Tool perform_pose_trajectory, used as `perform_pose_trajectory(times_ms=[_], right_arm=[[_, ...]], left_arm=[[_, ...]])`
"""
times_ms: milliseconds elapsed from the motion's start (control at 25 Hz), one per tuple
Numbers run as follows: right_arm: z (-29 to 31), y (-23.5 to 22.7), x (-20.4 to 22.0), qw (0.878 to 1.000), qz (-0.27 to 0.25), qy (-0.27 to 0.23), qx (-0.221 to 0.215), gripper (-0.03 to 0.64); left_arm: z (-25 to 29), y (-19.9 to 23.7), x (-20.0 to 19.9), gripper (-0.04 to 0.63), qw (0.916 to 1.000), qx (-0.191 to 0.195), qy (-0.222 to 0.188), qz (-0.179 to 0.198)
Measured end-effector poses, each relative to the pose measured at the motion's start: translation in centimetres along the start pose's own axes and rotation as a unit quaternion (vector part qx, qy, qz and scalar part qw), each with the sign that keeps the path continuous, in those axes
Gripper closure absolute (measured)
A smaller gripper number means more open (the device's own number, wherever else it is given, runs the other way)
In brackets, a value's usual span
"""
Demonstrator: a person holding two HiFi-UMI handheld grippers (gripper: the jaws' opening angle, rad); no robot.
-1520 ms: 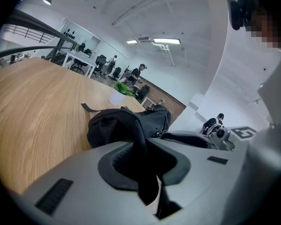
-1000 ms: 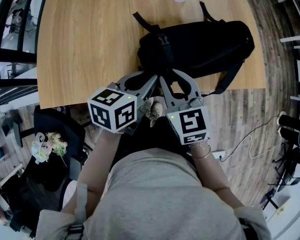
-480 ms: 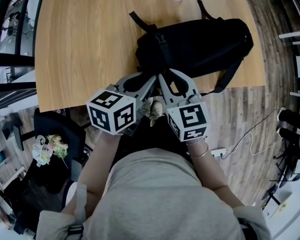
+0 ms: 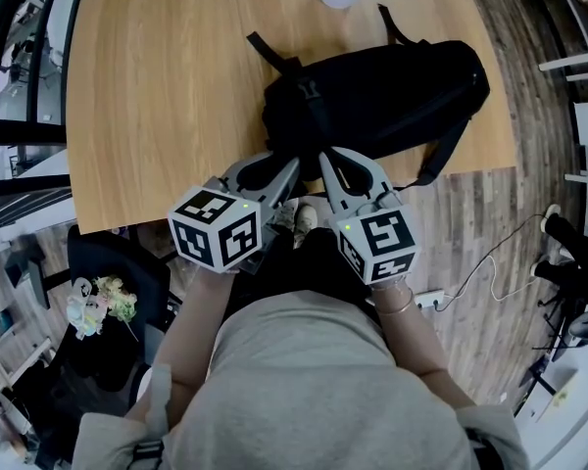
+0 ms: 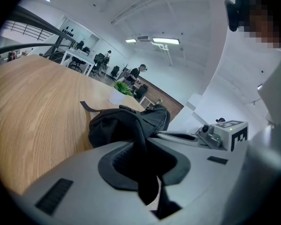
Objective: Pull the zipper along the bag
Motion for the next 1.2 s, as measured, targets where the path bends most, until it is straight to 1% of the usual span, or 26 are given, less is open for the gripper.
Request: perform_pose_trajectory(times_ms=[120, 280, 400, 560, 720, 880, 1200], right_arm=[[-0.4, -0.6, -0.2, 1.000, 0.007, 0.002, 0.007, 0.605], [-1.0, -2.0, -0.3, 0.999, 0.012, 0.001, 0.030, 0.606], [-1.4, -3.0, -0.7, 0.999, 0.015, 0.000, 0.041, 0.604], [-1.6, -4.2, -1.0, 0.999, 0.014, 0.001, 0.043, 0.604], [-1.7, -4.9, -1.4, 1.000, 0.001, 0.002, 0.025, 0.604], [-2.0, -6.4, -1.6, 1.000, -0.006, 0.001, 0.007, 0.606], [-3.1, -10.6, -2.7, 1.000, -0.017, -0.009, -0.016, 0.606]], left_arm=[[0.0, 0.2, -0.2, 0.526, 0.9999, 0.014, 0.005, 0.004], [0.1, 0.5, -0.6, 0.527, 0.9996, 0.024, 0.012, 0.009], [0.1, 0.6, -0.8, 0.526, 0.9997, 0.024, 0.009, 0.008], [0.3, 0.8, -1.0, 0.526, 0.9999, 0.016, 0.002, 0.005], [0.3, 1.0, -1.5, 0.526, 0.9999, -0.007, -0.009, 0.006], [0.2, 1.4, -1.7, 0.526, 0.9986, -0.046, -0.027, -0.001], [-0.4, 1.3, -1.6, 0.525, 0.9910, -0.119, -0.059, -0.016]])
Point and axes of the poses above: the fingertips, and each gripper's own axes: z forward along the fingers, y to its left, x out of its underside, the point moved 3 cm from there along -z, backward along the fingers, and after that the axes turned 4 degrees about y, right-handed, at the moved point
